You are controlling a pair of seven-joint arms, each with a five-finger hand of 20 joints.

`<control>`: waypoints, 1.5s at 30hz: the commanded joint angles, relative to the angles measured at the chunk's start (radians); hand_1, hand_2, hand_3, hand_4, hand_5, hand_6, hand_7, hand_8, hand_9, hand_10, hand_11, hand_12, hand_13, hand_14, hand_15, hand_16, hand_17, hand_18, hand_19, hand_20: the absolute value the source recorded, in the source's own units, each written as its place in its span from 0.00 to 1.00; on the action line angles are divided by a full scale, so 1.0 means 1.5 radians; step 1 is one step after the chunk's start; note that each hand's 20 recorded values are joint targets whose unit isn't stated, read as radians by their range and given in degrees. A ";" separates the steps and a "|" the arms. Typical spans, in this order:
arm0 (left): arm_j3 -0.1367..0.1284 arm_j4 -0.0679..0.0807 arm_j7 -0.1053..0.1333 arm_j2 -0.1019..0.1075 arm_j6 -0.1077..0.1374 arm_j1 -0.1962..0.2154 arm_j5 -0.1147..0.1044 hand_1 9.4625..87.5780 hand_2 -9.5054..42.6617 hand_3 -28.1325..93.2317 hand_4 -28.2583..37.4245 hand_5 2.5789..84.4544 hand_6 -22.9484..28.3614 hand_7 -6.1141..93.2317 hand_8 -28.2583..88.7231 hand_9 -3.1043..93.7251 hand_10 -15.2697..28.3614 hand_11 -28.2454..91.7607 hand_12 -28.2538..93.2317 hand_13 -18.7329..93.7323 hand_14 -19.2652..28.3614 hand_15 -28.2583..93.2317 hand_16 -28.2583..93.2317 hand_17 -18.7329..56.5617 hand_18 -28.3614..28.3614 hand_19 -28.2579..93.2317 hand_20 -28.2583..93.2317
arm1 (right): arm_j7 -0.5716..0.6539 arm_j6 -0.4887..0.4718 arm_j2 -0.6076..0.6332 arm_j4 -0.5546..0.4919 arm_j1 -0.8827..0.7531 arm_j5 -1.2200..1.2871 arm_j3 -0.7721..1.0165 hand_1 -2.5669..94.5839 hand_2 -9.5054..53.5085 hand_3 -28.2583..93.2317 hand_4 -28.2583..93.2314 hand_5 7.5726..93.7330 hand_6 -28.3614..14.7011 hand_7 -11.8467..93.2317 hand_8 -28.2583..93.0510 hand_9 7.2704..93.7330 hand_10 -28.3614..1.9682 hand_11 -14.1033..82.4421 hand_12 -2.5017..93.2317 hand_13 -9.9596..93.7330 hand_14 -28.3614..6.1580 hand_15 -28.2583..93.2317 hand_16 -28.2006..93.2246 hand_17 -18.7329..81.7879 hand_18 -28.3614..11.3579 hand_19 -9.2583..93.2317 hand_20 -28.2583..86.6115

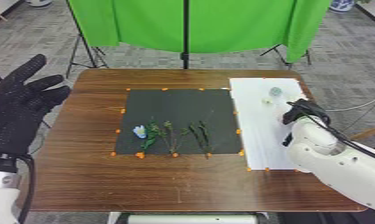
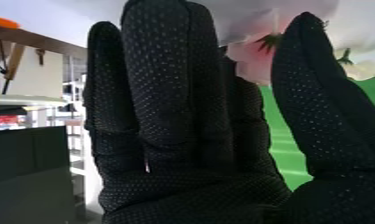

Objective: Arrange flowers

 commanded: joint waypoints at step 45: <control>0.023 0.017 -0.005 0.054 -0.032 -0.084 0.009 0.18 0.31 0.88 0.09 0.36 0.60 0.23 0.15 0.39 0.84 0.50 0.34 0.41 1.00 0.74 0.14 0.18 0.96 0.74 0.46 | -0.283 0.016 -0.350 0.043 0.340 -0.033 -0.299 0.57 0.00 0.81 0.00 0.92 0.74 0.26 0.26 1.00 0.78 0.36 0.27 0.94 0.76 0.66 0.43 0.58 0.33 0.99 0.19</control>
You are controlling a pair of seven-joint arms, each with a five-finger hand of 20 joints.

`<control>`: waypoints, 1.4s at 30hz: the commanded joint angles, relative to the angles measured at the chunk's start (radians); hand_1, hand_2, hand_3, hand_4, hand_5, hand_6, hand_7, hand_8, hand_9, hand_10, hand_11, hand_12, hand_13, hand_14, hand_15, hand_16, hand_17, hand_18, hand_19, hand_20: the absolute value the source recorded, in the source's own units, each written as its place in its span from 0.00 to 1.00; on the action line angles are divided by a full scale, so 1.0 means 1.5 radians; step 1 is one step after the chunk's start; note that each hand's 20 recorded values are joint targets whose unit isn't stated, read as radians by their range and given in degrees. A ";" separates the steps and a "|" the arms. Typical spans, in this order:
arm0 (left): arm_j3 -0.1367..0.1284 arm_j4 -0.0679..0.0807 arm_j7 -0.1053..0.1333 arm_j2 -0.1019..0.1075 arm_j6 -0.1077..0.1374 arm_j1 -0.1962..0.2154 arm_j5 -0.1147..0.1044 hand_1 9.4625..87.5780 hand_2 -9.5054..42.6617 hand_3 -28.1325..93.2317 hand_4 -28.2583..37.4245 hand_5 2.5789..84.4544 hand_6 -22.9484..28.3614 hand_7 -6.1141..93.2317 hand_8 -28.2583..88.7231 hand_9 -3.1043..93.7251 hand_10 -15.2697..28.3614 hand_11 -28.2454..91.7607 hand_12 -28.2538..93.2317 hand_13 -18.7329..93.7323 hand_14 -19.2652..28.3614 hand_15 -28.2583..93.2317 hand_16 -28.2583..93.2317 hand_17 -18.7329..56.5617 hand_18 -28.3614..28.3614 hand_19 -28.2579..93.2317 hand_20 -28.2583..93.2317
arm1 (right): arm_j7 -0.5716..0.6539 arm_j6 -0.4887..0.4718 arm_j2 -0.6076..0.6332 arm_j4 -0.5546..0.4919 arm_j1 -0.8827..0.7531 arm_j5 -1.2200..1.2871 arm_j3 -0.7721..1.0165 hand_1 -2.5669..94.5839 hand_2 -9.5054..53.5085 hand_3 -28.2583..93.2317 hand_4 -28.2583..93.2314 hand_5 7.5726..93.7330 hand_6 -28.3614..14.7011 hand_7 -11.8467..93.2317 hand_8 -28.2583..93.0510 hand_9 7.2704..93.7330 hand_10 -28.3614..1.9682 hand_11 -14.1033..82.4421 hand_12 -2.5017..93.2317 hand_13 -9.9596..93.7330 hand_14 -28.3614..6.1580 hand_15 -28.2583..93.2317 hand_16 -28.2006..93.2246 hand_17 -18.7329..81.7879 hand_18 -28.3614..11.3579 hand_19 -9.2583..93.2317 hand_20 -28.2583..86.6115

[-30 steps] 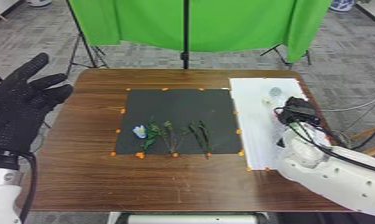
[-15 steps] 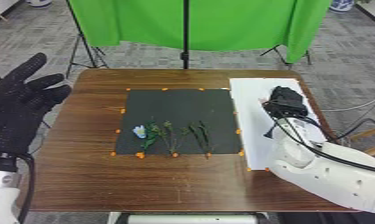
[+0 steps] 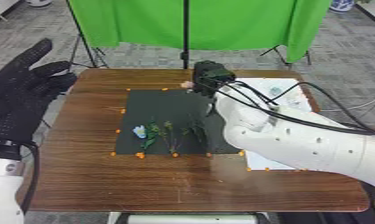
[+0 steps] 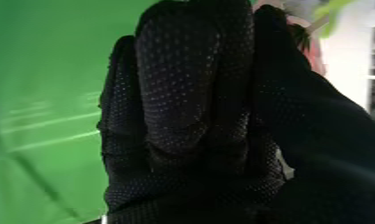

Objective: Arrange flowers

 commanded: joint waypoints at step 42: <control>0.071 0.046 0.000 0.059 -0.084 -0.142 -0.009 0.18 0.30 0.88 0.09 0.37 0.60 0.23 0.15 0.39 0.84 0.50 0.34 0.41 1.00 0.74 0.14 0.18 0.97 0.74 0.46 | 0.136 -0.007 -0.251 0.091 0.168 0.077 -0.272 0.54 0.00 0.79 0.00 0.86 0.74 0.26 0.24 1.00 0.76 0.36 0.27 0.92 0.75 0.69 0.41 0.55 0.32 0.95 0.28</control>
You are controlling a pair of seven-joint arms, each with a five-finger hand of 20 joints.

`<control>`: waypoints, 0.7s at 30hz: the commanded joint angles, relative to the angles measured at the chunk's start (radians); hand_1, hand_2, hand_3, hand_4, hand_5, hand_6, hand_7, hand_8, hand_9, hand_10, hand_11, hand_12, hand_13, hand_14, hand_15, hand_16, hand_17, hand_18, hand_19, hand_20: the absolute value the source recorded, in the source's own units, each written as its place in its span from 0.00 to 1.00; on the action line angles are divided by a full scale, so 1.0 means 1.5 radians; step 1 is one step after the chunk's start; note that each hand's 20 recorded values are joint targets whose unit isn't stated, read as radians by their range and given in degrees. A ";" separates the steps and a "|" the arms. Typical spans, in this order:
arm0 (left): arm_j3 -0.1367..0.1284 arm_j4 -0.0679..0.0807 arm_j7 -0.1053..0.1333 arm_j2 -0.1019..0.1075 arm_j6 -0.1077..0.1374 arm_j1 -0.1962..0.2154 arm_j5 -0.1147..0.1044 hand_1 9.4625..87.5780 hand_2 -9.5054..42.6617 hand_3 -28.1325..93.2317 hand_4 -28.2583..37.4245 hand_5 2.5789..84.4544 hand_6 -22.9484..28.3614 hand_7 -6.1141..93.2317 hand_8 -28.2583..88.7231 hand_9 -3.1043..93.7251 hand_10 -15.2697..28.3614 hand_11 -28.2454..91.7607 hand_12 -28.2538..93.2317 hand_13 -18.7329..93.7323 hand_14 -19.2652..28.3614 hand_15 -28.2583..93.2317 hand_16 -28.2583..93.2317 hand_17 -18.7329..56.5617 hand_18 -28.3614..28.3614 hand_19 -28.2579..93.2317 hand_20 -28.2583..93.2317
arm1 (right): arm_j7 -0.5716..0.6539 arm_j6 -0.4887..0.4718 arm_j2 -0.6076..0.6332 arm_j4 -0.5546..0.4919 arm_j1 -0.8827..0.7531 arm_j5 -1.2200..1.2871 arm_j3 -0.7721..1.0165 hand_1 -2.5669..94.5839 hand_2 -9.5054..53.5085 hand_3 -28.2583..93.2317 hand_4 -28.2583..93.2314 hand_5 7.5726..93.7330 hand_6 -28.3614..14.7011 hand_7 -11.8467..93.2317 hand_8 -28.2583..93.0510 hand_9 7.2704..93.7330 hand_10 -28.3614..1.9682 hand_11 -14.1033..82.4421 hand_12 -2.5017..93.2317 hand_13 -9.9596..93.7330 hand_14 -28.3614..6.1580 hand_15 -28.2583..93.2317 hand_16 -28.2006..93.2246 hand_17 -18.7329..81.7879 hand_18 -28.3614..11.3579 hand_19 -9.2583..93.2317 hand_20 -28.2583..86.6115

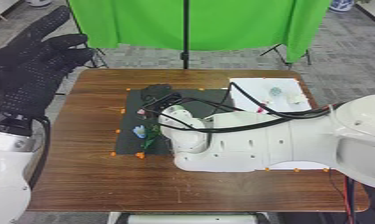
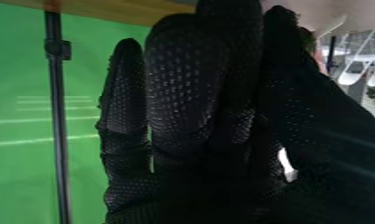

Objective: Arrange flowers

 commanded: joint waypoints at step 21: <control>-0.001 0.005 -0.014 -0.013 -0.014 0.004 0.005 0.18 0.30 0.88 0.10 0.37 0.60 0.23 0.15 0.39 0.84 0.50 0.34 0.41 1.00 0.74 0.14 0.18 0.97 0.74 0.46 | 0.026 -0.045 -0.014 0.017 0.010 0.011 0.002 0.48 0.00 0.82 0.00 0.77 0.72 0.26 0.21 0.96 0.71 0.38 0.25 0.90 0.73 0.70 0.40 0.54 0.29 0.93 0.32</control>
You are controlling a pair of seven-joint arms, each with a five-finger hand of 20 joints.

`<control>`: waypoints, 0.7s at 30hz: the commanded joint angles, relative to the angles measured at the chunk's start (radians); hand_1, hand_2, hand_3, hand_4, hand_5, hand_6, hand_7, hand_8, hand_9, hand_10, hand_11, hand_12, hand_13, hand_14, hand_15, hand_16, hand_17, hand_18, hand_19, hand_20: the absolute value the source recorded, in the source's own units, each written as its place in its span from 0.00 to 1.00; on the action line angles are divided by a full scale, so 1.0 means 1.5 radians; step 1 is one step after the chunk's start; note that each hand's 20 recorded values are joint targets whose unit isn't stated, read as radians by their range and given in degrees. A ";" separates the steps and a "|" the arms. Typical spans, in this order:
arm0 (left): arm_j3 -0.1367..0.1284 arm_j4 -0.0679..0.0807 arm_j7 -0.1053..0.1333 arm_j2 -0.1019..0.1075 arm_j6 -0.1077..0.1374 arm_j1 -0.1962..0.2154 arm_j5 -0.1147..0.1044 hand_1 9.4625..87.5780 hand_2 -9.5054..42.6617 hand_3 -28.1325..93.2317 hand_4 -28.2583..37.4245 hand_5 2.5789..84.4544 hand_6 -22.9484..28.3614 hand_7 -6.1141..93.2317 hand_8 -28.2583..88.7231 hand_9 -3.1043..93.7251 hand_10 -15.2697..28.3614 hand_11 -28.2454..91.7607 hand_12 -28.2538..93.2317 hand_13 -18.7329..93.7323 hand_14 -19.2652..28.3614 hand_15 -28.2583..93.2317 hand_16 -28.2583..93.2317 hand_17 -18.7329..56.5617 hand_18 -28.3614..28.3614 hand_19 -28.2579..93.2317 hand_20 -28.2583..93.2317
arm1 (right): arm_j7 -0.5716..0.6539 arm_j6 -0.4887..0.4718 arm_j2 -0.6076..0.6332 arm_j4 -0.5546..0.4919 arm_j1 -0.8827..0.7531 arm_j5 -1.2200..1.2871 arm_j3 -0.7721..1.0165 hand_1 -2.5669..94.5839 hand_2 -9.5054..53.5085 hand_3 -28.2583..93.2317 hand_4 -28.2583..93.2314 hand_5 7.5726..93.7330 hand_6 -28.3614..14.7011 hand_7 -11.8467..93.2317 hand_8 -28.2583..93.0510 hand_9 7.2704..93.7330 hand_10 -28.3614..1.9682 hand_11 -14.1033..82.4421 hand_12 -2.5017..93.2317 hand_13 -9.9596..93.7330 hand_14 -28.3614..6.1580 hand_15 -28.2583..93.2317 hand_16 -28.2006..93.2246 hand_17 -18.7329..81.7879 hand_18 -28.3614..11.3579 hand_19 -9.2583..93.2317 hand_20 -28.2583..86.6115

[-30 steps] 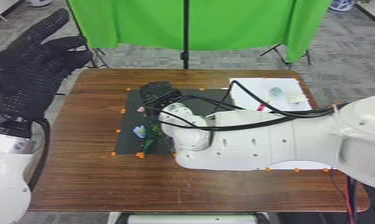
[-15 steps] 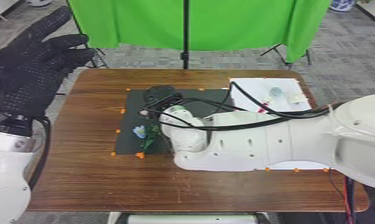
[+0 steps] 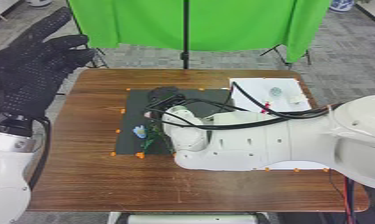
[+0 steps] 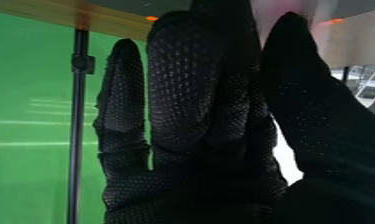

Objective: Arrange flowers

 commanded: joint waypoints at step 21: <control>-0.084 -0.043 0.009 -0.072 0.047 0.172 0.000 0.18 0.30 0.88 0.10 0.37 0.60 0.23 0.15 0.39 0.84 0.50 0.34 0.41 1.00 0.74 0.14 0.18 0.97 0.74 0.46 | -0.055 -0.031 0.089 -0.086 -0.021 0.001 0.122 0.41 0.00 0.86 0.00 0.70 0.69 0.27 0.13 0.89 0.62 0.41 0.21 0.85 0.67 0.71 0.39 0.51 0.25 0.89 0.34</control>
